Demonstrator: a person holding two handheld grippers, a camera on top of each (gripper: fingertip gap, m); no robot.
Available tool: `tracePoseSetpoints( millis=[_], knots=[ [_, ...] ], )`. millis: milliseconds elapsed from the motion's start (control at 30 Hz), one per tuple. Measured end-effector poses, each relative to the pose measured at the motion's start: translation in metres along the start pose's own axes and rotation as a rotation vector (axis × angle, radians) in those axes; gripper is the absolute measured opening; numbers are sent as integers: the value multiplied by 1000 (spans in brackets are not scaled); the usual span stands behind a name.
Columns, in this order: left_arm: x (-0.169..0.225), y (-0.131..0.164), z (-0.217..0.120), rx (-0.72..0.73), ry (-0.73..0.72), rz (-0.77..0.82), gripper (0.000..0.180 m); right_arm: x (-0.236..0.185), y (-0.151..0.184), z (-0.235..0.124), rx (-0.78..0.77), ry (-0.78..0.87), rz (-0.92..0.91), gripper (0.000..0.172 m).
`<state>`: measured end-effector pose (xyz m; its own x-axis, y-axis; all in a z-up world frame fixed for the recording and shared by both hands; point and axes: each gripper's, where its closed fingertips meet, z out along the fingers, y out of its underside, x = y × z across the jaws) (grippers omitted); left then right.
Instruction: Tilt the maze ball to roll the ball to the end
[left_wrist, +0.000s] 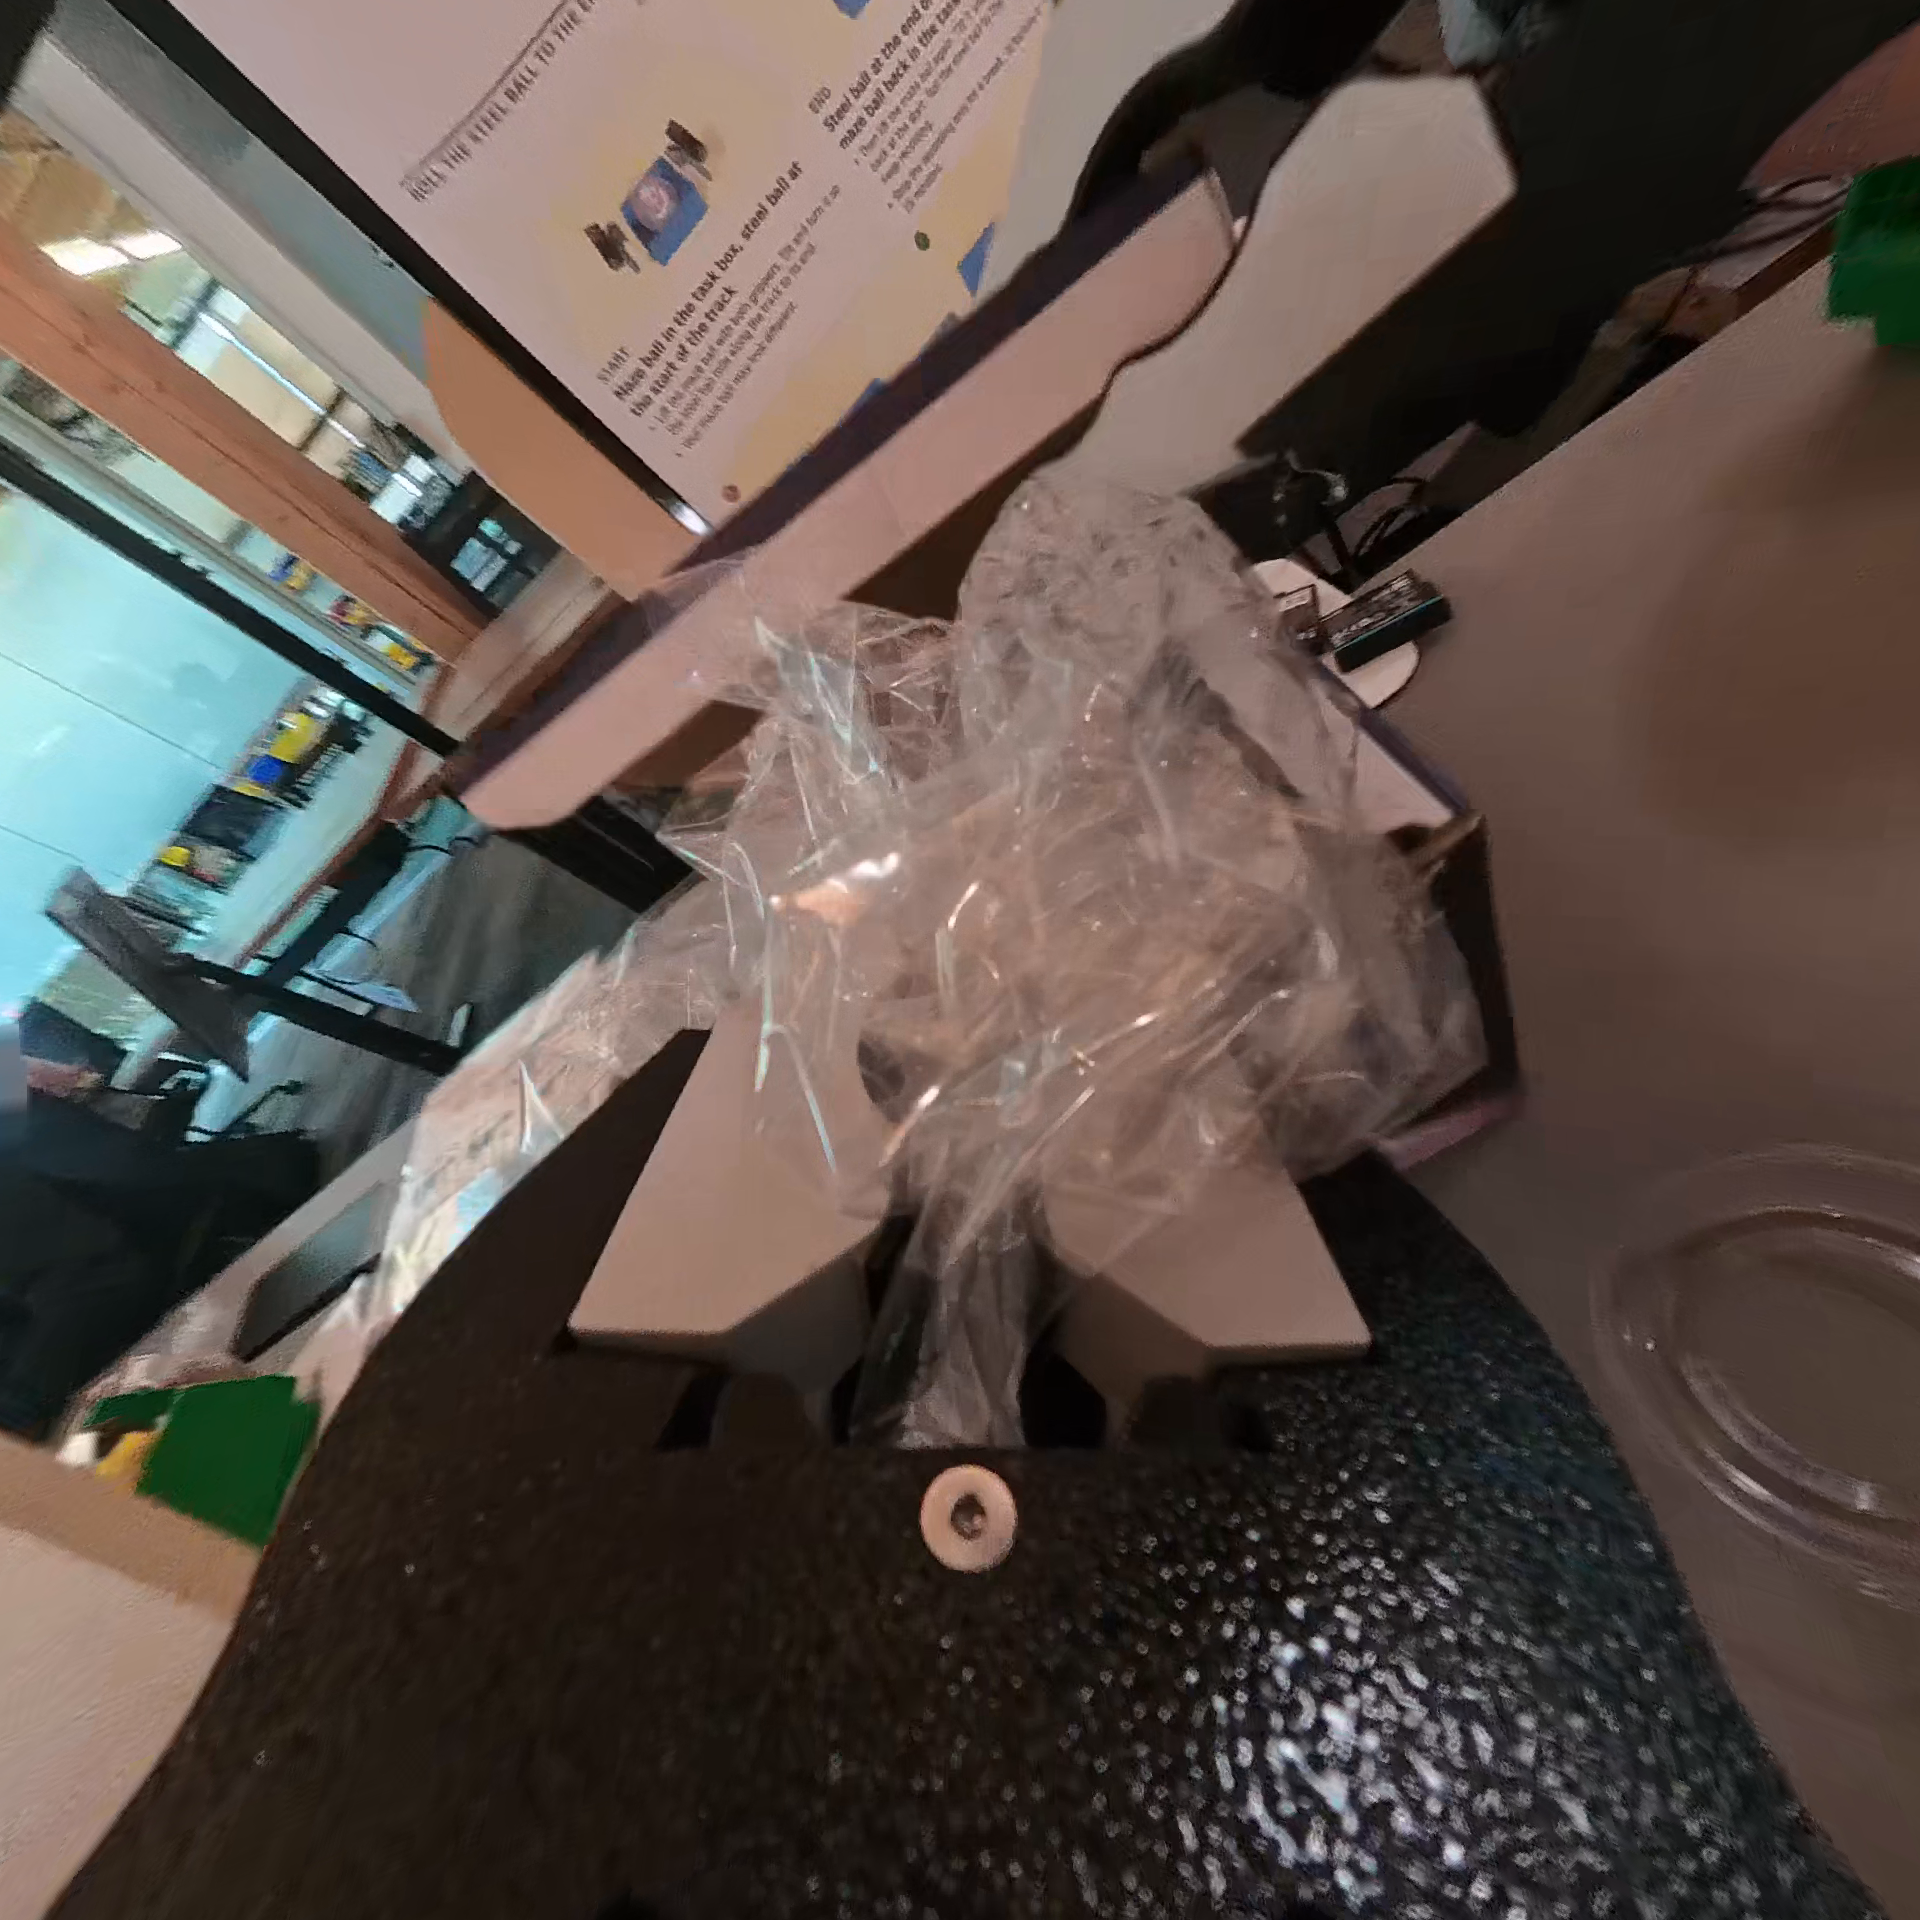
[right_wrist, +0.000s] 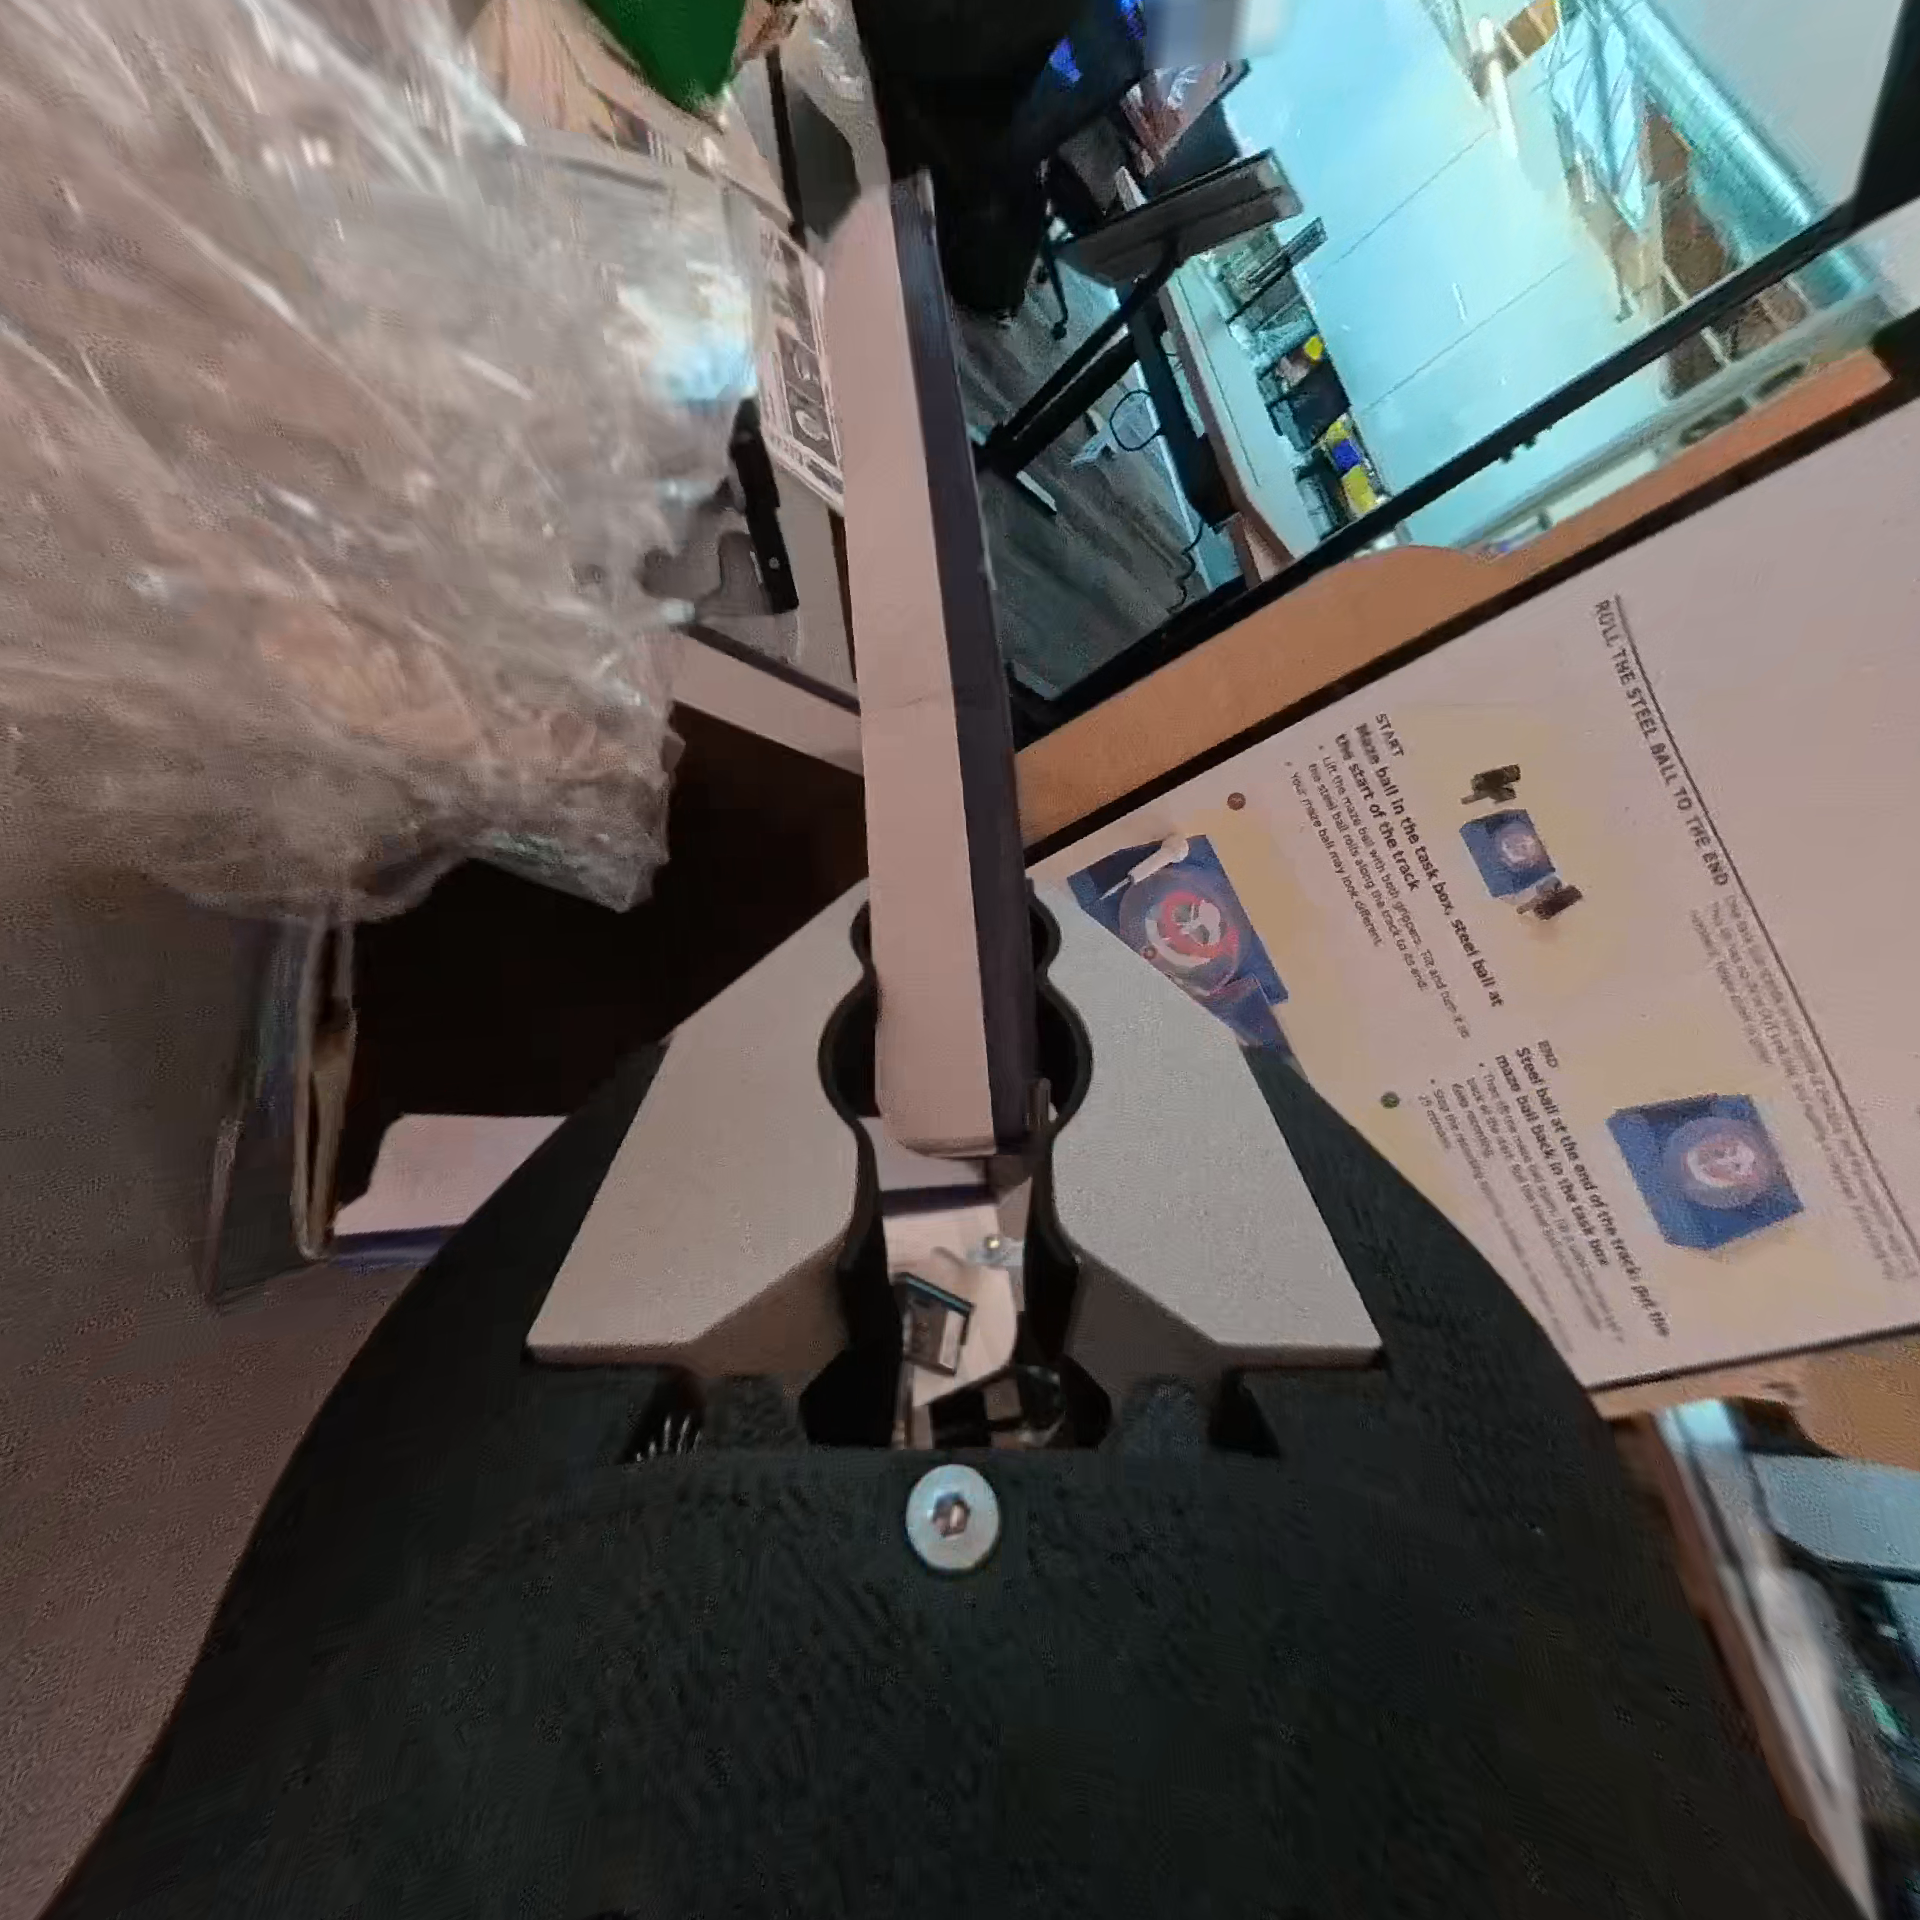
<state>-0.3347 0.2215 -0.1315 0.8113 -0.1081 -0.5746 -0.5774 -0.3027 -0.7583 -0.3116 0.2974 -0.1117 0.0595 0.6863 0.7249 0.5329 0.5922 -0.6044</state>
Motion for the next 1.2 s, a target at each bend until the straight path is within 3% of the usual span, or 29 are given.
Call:
tracePoseSetpoints(
  millis=[133,267,333,433,467,500,633,833,1200],
  knots=[
    [2,-4,22,-94,21,37,7,8,-15,-11,38,-51,125,22],
    [16,19,59,-308,102,86,9,13,-29,-21,80,-86,229,21],
    [21,30,75,-359,117,48,26,18,-32,-23,85,-77,264,21],
    [22,38,82,-404,124,-86,113,22,-31,-23,85,-68,299,21],
    [25,38,81,-403,151,-132,129,22,-31,-24,91,-68,310,21],
    [24,34,79,-366,159,-171,133,23,-31,-24,95,-64,314,21],
    [13,8,57,-149,207,-408,137,23,-32,-25,117,-42,312,21],
    [16,-6,3,-115,333,-718,150,15,-39,-27,159,-44,319,22],
    [-12,-3,-111,169,-45,-689,128,-68,-40,-36,152,-260,110,36]
  ],
)
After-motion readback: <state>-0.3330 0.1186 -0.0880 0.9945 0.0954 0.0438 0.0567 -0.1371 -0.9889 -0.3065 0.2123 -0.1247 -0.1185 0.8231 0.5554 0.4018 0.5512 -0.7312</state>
